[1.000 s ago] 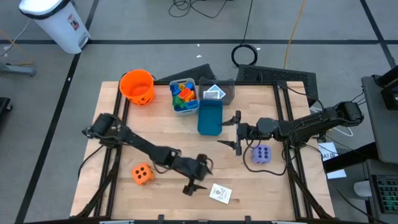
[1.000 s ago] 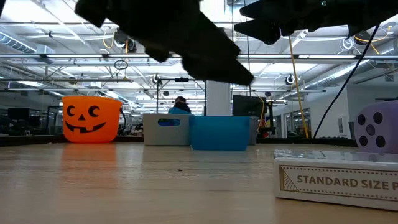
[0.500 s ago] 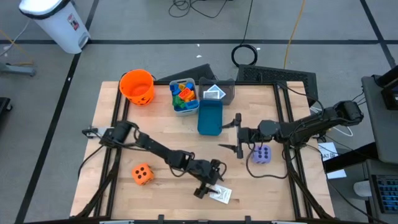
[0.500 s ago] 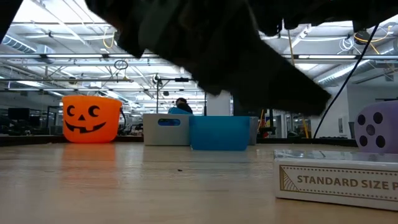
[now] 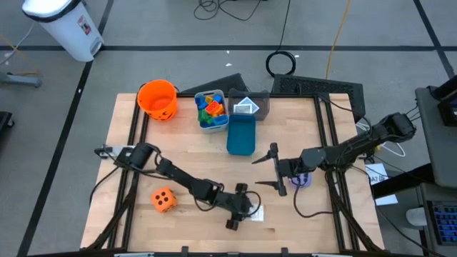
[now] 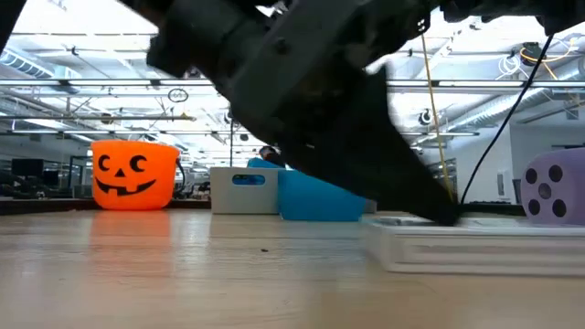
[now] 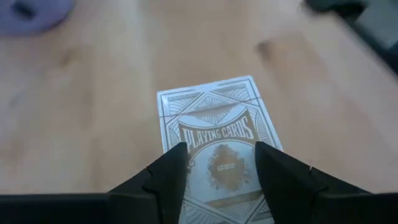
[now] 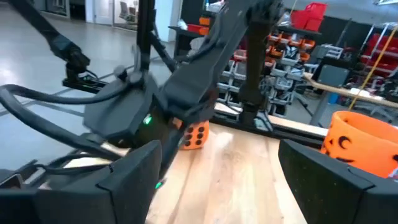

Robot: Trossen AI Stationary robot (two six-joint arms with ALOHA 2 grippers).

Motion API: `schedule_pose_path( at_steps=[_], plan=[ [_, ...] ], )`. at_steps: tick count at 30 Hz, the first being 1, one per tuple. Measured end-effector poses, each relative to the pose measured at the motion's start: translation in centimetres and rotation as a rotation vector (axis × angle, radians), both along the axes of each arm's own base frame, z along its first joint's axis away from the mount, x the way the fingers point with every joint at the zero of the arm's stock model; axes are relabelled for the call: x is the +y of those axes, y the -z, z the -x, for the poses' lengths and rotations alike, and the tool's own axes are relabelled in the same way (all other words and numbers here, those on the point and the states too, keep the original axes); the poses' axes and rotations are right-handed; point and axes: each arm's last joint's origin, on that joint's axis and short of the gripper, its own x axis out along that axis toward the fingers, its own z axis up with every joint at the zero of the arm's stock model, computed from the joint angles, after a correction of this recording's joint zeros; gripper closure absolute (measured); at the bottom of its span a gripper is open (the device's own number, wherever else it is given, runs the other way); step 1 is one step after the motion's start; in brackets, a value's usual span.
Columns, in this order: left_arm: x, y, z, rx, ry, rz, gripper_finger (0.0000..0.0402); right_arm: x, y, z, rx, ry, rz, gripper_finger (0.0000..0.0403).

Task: Pick & Place Toys
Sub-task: Put the white and brown deck of cards into the black bin

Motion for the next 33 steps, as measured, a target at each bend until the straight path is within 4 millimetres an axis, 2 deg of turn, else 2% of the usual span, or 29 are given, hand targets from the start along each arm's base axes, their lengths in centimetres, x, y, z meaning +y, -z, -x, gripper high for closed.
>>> schedule_pose_path(
  at_steps=[4, 8, 14, 16, 18, 22, 26, 28, 33],
  plan=[
    [1.3, -0.9, 1.5, 0.188, -0.081, -0.031, 0.0227, 0.5, 0.1, 0.2, 0.008, -0.019, -0.005, 0.009],
    [2.1, -3.4, 3.0, 0.281, -0.114, -0.05, 0.0235, 0.8, 0.1, 0.3, 0.008, -0.031, -0.005, 0.009],
    [3.1, -8.4, 5.5, 0.283, -0.154, -0.148, 0.0236, 0.8, 0.2, 0.3, 0.021, -0.031, -0.029, 0.009],
    [3.5, -10.2, 6.1, 0.257, -0.232, -0.129, 0.0236, 0.8, 0.2, 0.3, 0.027, -0.031, -0.033, 0.009],
    [3.6, -11.1, 6.1, 0.232, -0.3, -0.067, 0.0236, 0.8, 0.2, 0.3, 0.028, -0.031, -0.033, 0.009],
    [4.0, -11.6, 6.0, 0.226, -0.401, 0.038, 0.0226, 0.8, 0.3, 0.3, 0.035, -0.031, -0.031, 0.009],
    [3.7, -10.4, 5.6, 0.281, -0.448, 0.124, 0.0177, 0.8, 0.3, 0.3, 0.036, -0.03, -0.031, 0.009],
    [3.3, -9.6, 5.4, 0.281, -0.431, 0.111, 0.0142, 0.8, 0.3, 0.3, 0.036, -0.03, -0.033, 0.009],
    [2.4, -7.2, 5.2, 0.328, -0.265, -0.045, 0.0061, 0.8, 0.3, 0.3, 0.037, -0.03, -0.039, 0.009]
  ],
)
